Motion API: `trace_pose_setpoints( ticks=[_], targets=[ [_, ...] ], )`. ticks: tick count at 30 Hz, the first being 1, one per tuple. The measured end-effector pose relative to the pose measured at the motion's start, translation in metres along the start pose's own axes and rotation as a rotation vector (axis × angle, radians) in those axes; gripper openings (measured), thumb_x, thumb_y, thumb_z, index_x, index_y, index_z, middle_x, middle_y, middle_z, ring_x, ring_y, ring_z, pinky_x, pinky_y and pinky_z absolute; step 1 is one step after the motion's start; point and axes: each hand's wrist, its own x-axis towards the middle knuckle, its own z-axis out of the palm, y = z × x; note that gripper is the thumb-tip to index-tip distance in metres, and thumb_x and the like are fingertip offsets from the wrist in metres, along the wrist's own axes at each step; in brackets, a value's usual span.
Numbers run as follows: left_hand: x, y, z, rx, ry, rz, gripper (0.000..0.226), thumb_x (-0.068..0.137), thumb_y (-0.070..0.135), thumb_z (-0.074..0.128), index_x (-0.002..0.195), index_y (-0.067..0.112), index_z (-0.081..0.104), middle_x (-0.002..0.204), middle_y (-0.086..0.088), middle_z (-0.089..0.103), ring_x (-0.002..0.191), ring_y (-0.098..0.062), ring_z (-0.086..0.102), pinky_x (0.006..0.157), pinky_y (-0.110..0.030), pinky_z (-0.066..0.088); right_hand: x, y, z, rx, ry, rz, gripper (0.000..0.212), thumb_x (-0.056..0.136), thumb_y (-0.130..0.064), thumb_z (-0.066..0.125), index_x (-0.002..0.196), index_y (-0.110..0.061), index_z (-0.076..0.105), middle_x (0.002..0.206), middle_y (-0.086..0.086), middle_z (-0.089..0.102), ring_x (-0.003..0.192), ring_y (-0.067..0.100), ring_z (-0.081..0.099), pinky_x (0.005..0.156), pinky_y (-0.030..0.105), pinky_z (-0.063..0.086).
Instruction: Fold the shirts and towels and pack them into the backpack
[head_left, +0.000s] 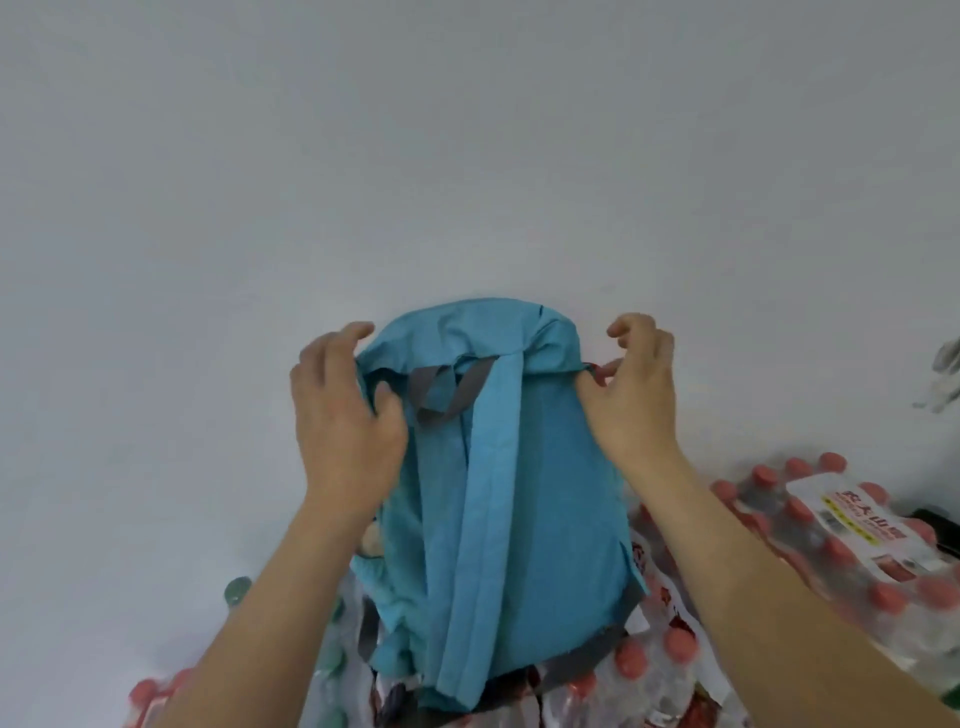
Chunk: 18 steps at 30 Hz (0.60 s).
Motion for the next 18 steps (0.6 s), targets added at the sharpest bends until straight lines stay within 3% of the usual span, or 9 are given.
trace_pose_setpoints(
  ticks=[2,3,6,9,11,13,15,18],
  targets=[
    [-0.024,0.018,0.012,0.239,-0.153,0.377,0.051,0.085,0.031,0.059,0.134,0.028,0.046,0.141,-0.005,0.043,0.13,-0.024,0.036,0.108,-0.038,0.031,-0.002,-0.001,0.001,-0.081,0.033,-0.245,0.052,0.076,0.007,0.055,0.12,-0.019,0.045,0.126,0.012,0.04,0.087,0.024,0.057,0.064,0.038,0.054],
    [-0.035,0.021,0.022,0.414,-0.276,0.45,0.061,0.082,0.048,0.058,0.138,0.035,0.039,0.15,-0.005,0.035,0.138,-0.027,0.029,0.111,-0.047,0.028,-0.004,0.0,0.001,-0.154,0.017,-0.375,0.059,0.075,0.008,0.051,0.125,-0.022,0.045,0.131,0.014,0.04,0.099,0.027,0.056,0.069,0.038,0.054],
    [-0.041,0.009,0.053,0.747,-0.597,0.311,0.091,0.073,0.077,0.047,0.146,0.049,0.001,0.16,-0.003,-0.001,0.146,-0.029,-0.006,0.114,-0.06,0.009,-0.013,0.015,0.01,-0.425,-0.168,-0.574,0.069,0.073,-0.007,0.051,0.138,-0.028,0.045,0.149,0.008,0.036,0.132,0.03,0.041,0.094,0.044,0.042],
    [-0.033,0.007,0.067,0.842,-0.686,0.204,0.093,0.074,0.081,0.041,0.143,0.05,-0.014,0.159,-0.001,-0.016,0.144,-0.028,-0.02,0.112,-0.058,-0.008,-0.019,0.025,0.017,-0.604,-0.403,-0.499,0.062,0.081,-0.027,0.065,0.14,-0.023,0.046,0.155,0.002,0.029,0.143,0.024,0.024,0.106,0.055,0.028],
    [-0.031,0.012,0.068,0.856,-0.695,0.194,0.092,0.074,0.081,0.04,0.144,0.05,-0.012,0.159,-0.001,-0.017,0.143,-0.028,-0.021,0.112,-0.058,-0.01,-0.016,0.026,0.017,-0.604,-0.524,-0.441,0.056,0.094,-0.038,0.047,0.147,-0.025,0.034,0.161,-0.001,0.011,0.148,0.021,0.003,0.111,0.057,0.014],
    [-0.037,0.015,0.06,0.854,-0.671,0.201,0.089,0.076,0.08,0.039,0.145,0.049,-0.006,0.159,-0.001,-0.015,0.144,-0.027,-0.02,0.112,-0.057,-0.008,-0.013,0.022,0.009,-0.53,-0.576,-0.424,0.052,0.095,-0.039,0.042,0.146,-0.036,0.03,0.161,-0.003,0.001,0.147,0.019,-0.01,0.113,0.056,0.007],
    [-0.048,0.017,0.049,0.815,-0.619,0.244,0.081,0.078,0.077,0.038,0.147,0.048,0.007,0.16,-0.002,-0.008,0.145,-0.026,-0.016,0.113,-0.056,-0.005,-0.015,0.018,-0.003,-0.416,-0.586,-0.413,0.05,0.094,-0.036,0.046,0.141,-0.046,0.035,0.161,-0.004,0.001,0.146,0.015,-0.012,0.114,0.052,0.006],
    [-0.064,0.026,0.033,0.585,-0.477,0.297,0.063,0.084,0.067,0.035,0.142,0.04,0.035,0.158,-0.004,0.017,0.147,-0.024,0.006,0.115,-0.048,0.01,-0.022,0.012,-0.027,-0.134,-0.576,-0.348,0.05,0.094,-0.03,0.051,0.139,-0.047,0.038,0.16,-0.008,0.007,0.147,0.01,-0.005,0.115,0.04,0.005]
  ],
)
